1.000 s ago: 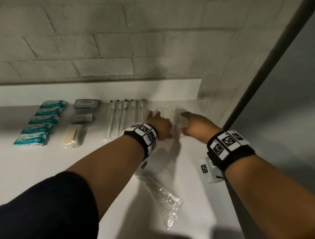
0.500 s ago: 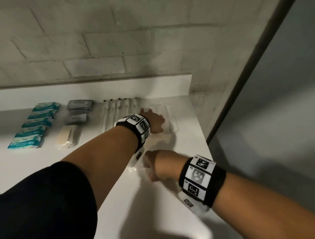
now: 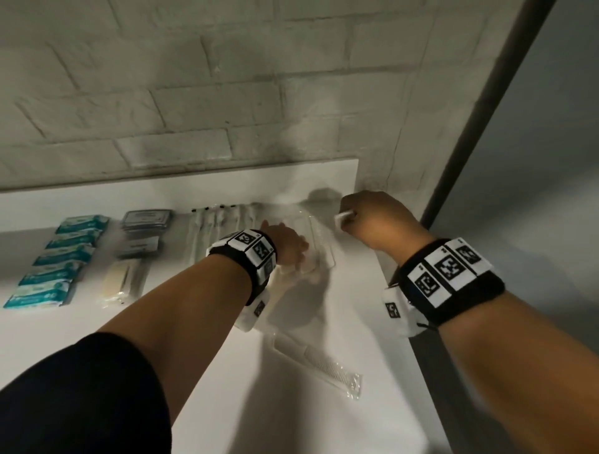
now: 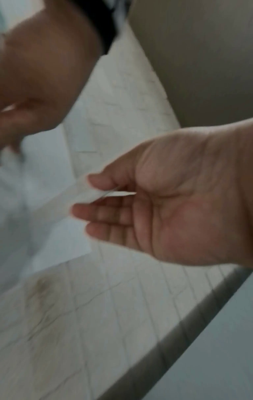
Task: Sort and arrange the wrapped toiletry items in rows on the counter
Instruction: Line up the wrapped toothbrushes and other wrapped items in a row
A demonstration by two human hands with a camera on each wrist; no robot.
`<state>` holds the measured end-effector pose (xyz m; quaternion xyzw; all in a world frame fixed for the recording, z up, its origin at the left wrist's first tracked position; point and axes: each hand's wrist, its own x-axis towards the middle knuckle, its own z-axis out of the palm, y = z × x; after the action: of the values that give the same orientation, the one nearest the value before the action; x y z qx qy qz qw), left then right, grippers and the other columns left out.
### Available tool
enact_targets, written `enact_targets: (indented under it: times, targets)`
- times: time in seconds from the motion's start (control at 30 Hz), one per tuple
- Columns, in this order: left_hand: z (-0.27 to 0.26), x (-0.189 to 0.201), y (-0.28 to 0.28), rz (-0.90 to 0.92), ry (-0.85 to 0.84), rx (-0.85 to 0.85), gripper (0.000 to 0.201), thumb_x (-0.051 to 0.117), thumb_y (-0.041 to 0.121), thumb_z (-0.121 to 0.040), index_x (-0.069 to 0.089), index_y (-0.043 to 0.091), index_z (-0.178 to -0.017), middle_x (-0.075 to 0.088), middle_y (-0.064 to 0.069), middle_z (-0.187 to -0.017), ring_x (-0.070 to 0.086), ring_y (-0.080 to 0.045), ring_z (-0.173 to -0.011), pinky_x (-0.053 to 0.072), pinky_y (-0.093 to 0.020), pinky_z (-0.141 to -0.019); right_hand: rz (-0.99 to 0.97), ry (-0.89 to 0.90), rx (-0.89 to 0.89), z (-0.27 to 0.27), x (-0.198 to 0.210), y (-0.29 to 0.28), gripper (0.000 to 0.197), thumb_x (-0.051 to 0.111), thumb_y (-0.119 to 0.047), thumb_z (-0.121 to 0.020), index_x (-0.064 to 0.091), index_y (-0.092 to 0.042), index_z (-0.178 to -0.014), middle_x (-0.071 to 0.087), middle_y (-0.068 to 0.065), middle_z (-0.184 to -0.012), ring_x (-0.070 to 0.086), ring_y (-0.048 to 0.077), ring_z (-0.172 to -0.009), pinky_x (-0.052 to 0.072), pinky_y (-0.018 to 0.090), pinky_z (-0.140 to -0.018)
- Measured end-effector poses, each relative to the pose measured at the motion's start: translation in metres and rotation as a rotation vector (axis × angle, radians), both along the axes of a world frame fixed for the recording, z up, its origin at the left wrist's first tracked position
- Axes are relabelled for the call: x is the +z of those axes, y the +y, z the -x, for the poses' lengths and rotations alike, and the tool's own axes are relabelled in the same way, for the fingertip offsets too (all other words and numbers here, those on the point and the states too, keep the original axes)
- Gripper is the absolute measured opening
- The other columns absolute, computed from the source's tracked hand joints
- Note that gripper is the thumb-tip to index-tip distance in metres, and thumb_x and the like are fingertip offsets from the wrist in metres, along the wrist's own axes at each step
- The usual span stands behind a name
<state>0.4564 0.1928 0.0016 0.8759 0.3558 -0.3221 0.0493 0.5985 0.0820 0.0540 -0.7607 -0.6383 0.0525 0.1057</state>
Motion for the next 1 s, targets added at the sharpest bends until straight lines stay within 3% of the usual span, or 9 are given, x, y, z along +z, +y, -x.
enact_targets:
  times: [0.07, 0.2, 0.3, 0.37, 0.43, 0.53, 0.73, 0.9, 1.0]
  targets:
    - [0.001, -0.001, -0.002, 0.001, -0.009, -0.008, 0.053, 0.035, 0.042, -0.100, 0.024, 0.030, -0.151, 0.019, 0.003, -0.160, 0.002, -0.031, -0.149, -0.002, -0.058, -0.115, 0.008, 0.014, 0.029, -0.007, -0.018, 0.006, 0.026, 0.054, -0.013, -0.089, 0.069, -0.018, -0.111, 0.066, 0.007, -0.115, 0.062, 0.028, -0.105, 0.049, 0.034, -0.088]
    - [0.003, -0.003, -0.006, -0.024, -0.049, -0.035, 0.046, 0.030, 0.039, -0.099, 0.036, 0.024, -0.142, 0.034, -0.001, -0.154, 0.008, -0.034, -0.148, 0.003, -0.059, -0.115, 0.377, -0.020, 0.043, -0.018, -0.049, 0.001, 0.039, 0.044, -0.019, -0.098, 0.056, -0.034, -0.132, 0.054, 0.001, -0.139, 0.053, 0.026, -0.123, 0.041, 0.032, -0.104]
    - [0.003, -0.005, -0.007, -0.081, -0.100, -0.057, 0.042, 0.031, 0.040, -0.099, 0.046, 0.025, -0.135, 0.042, 0.003, -0.147, 0.011, -0.031, -0.147, 0.003, -0.055, -0.116, 0.365, -0.041, 0.056, -0.021, -0.054, -0.001, 0.043, 0.039, -0.018, -0.099, 0.051, -0.036, -0.136, 0.053, 0.002, -0.139, 0.053, 0.028, -0.122, 0.042, 0.033, -0.101]
    - [0.002, -0.009, -0.007, -0.150, -0.161, -0.068, 0.044, 0.031, 0.044, -0.099, 0.049, 0.028, -0.136, 0.043, 0.005, -0.148, 0.009, -0.029, -0.147, 0.002, -0.054, -0.117, 0.336, -0.051, 0.059, -0.019, -0.053, 0.004, 0.034, 0.041, -0.034, -0.099, 0.057, -0.034, -0.129, 0.059, 0.002, -0.131, 0.056, 0.027, -0.116, 0.045, 0.033, -0.097]
    - [-0.003, -0.013, -0.008, -0.228, -0.271, -0.059, 0.044, 0.033, 0.045, -0.098, 0.052, 0.030, -0.135, 0.044, 0.006, -0.147, 0.015, -0.026, -0.147, 0.004, -0.051, -0.118, 0.366, -0.037, 0.076, -0.016, -0.052, 0.009, 0.034, 0.050, -0.044, -0.093, 0.061, -0.029, -0.122, 0.063, 0.000, -0.122, 0.058, 0.024, -0.112, 0.046, 0.032, -0.094]
    - [-0.017, -0.018, -0.015, -0.269, -0.376, -0.085, 0.044, 0.039, 0.047, -0.095, 0.051, 0.031, -0.135, 0.043, 0.006, -0.147, 0.025, -0.023, -0.143, 0.011, -0.047, -0.116, 0.403, -0.054, 0.078, -0.015, -0.058, 0.013, 0.041, 0.062, -0.043, -0.086, 0.059, -0.026, -0.123, 0.064, 0.001, -0.119, 0.059, 0.024, -0.109, 0.049, 0.033, -0.092]
    - [-0.024, -0.028, -0.018, -0.213, -0.270, -0.078, 0.055, 0.049, 0.057, -0.089, 0.051, 0.026, -0.134, 0.048, 0.006, -0.142, 0.030, -0.028, -0.138, 0.017, -0.051, -0.112, 0.445, -0.078, 0.029, -0.025, -0.062, 0.023, 0.057, 0.065, -0.032, -0.087, 0.044, -0.025, -0.140, 0.059, 0.007, -0.129, 0.056, 0.029, -0.117, 0.046, 0.035, -0.094]
    - [-0.020, -0.025, -0.016, -0.183, -0.249, -0.085, 0.058, 0.047, 0.057, -0.089, 0.046, 0.025, -0.138, 0.049, 0.004, -0.140, 0.029, -0.029, -0.137, 0.015, -0.053, -0.113, 0.476, -0.086, 0.035, -0.024, -0.068, 0.033, 0.058, 0.064, -0.022, -0.088, 0.041, -0.023, -0.142, 0.058, 0.009, -0.130, 0.056, 0.030, -0.117, 0.045, 0.036, -0.091]
    - [-0.020, -0.021, -0.015, -0.167, -0.219, -0.082, 0.059, 0.046, 0.058, -0.090, 0.045, 0.024, -0.138, 0.051, 0.002, -0.138, 0.030, -0.029, -0.136, 0.013, -0.054, -0.113, 0.483, -0.049, 0.002, -0.020, -0.064, 0.030, 0.061, 0.063, -0.022, -0.089, 0.037, -0.017, -0.144, 0.056, 0.010, -0.133, 0.055, 0.030, -0.118, 0.045, 0.037, -0.095]
